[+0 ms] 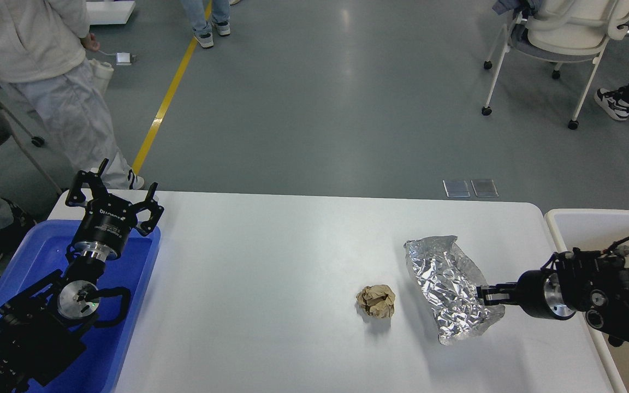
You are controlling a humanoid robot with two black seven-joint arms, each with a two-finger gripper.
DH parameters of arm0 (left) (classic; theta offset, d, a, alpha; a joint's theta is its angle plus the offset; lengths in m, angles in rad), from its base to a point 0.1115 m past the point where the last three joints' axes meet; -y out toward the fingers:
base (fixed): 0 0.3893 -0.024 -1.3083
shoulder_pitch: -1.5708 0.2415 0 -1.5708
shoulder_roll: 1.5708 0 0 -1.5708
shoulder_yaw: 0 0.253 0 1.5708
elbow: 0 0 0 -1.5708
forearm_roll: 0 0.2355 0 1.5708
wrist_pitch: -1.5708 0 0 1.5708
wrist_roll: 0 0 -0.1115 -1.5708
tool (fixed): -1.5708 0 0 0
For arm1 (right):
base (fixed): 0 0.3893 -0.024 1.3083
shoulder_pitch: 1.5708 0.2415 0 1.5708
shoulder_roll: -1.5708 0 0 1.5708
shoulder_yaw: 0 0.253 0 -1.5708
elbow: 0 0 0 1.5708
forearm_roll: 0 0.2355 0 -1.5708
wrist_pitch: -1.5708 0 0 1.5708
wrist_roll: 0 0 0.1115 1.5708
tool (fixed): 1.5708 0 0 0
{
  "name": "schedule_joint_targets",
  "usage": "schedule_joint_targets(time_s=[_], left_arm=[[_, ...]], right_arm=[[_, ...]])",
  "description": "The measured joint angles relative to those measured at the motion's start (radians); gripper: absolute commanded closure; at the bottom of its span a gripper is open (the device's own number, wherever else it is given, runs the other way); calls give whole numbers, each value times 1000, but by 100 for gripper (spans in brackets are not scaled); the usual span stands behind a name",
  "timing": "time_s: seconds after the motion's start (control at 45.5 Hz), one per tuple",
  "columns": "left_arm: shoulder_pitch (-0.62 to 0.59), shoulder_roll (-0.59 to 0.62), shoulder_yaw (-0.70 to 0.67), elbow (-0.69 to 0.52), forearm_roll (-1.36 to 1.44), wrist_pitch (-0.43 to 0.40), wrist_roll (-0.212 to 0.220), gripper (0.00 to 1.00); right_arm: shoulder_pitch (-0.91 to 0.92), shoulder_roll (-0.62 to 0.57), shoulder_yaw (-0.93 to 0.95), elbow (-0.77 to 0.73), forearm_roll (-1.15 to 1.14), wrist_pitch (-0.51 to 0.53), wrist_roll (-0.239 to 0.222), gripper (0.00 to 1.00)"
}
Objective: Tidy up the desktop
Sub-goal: 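Lift the foil with the right gripper toward the white bin, then carry the foil over the white bin and release it inside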
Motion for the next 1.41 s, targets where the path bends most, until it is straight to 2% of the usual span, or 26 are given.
schedule_joint_targets(time_s=[0.396,0.813,1.407], left_arm=[[0,0,0,0,0,0,0,0],[0,0,0,0,0,1,0,0],[0,0,0,0,-1,1,0,0]], right_arm=[[127,-146,6,93,51,77,1,100],[318,-316,8,202,66,243,1,100],[489,-452,33,284,69,417,2,100]])
